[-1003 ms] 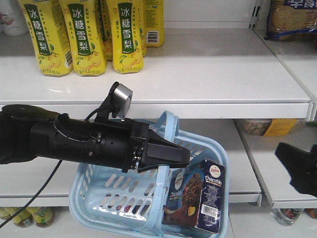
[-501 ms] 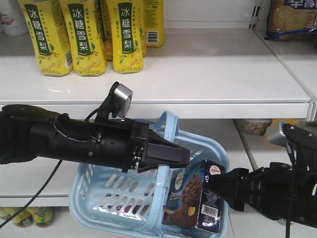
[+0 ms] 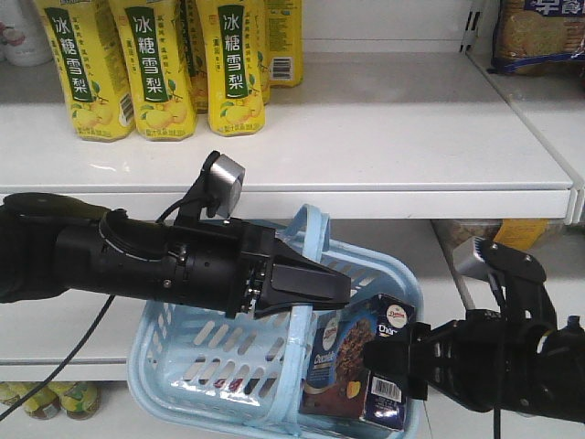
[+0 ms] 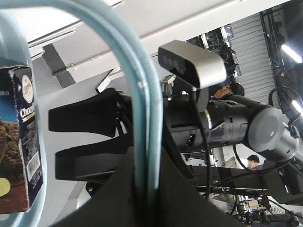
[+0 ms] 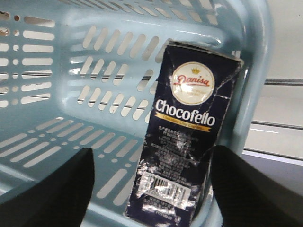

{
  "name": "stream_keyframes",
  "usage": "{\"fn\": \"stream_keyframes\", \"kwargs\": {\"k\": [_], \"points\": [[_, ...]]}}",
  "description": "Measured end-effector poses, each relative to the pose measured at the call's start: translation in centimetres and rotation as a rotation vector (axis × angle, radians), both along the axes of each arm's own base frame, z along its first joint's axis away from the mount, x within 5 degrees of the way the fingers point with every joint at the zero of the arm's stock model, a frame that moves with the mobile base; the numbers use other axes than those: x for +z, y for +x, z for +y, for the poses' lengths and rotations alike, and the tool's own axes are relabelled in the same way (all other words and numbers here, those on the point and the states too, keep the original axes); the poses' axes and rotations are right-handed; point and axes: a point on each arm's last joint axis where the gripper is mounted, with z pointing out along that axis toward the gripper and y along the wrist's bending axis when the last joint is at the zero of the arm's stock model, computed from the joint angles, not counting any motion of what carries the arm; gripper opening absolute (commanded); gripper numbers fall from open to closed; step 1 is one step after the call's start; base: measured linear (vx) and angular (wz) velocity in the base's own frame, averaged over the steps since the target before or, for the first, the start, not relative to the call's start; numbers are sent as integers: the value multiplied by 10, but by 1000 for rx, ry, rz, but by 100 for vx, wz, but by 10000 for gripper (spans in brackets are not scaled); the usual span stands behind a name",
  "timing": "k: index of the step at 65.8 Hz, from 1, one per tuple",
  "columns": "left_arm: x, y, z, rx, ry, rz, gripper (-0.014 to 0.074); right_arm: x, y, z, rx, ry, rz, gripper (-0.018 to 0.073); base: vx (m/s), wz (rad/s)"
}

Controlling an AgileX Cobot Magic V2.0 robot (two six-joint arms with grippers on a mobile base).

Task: Left arm holds basket, right arm returns cookies
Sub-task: 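Reach the right gripper down into the basket toward the Chocofello box, then close the right gripper on the Chocofello box inside the basket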

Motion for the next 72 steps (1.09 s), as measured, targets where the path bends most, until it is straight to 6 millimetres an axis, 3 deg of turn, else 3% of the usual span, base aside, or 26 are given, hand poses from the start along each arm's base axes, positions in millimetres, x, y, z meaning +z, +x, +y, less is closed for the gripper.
{"fn": "stream_keyframes", "kwargs": {"k": [44,72], "points": [[0,0,0,0,4,-2,-6,-26,21,13,2,26,81,486,0,0],[-3,1,0,7,28,-12,-6,-44,51,28,8,17,114,486,0,0]]}}
